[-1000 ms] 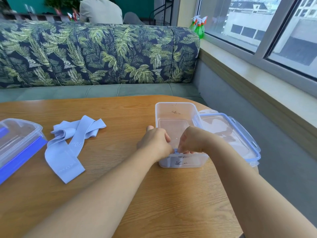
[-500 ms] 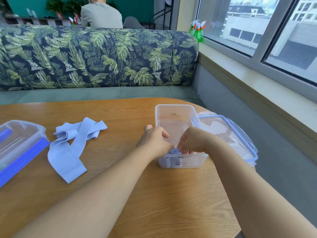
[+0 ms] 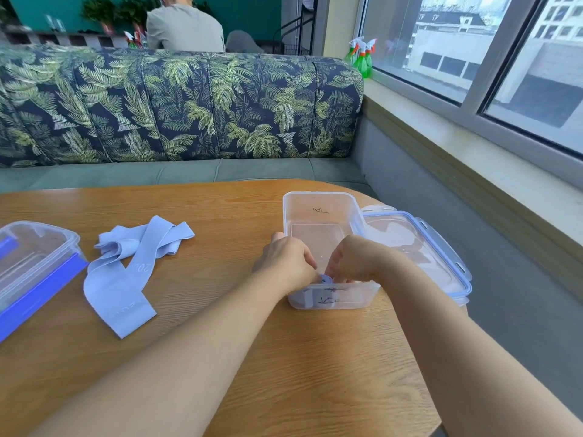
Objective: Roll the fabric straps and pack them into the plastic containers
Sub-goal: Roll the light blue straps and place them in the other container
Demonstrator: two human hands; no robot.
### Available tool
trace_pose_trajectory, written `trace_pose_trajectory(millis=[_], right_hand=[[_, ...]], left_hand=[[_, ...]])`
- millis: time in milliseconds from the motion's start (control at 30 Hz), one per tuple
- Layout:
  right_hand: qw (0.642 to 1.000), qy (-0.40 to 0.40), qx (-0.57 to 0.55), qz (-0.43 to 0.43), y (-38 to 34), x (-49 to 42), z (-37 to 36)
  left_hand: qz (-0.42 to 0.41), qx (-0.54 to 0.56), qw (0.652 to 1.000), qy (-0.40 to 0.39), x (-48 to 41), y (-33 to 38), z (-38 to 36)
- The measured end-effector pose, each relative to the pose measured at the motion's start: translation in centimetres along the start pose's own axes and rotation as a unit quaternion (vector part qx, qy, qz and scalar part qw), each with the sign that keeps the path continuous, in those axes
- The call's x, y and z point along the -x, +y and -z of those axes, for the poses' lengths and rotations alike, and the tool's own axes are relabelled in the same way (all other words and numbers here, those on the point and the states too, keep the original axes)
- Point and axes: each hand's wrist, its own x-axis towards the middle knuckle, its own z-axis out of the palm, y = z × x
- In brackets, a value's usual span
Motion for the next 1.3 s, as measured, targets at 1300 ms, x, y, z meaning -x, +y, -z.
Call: trace_pose_trajectory(millis=[1300], right_hand=[[0.999,0.026,-0.03,0.011,0.46,0.33,-0.04]], left_hand=[[0.018,0.016,1.0,0.002,0.23,-0.37,-0.03]])
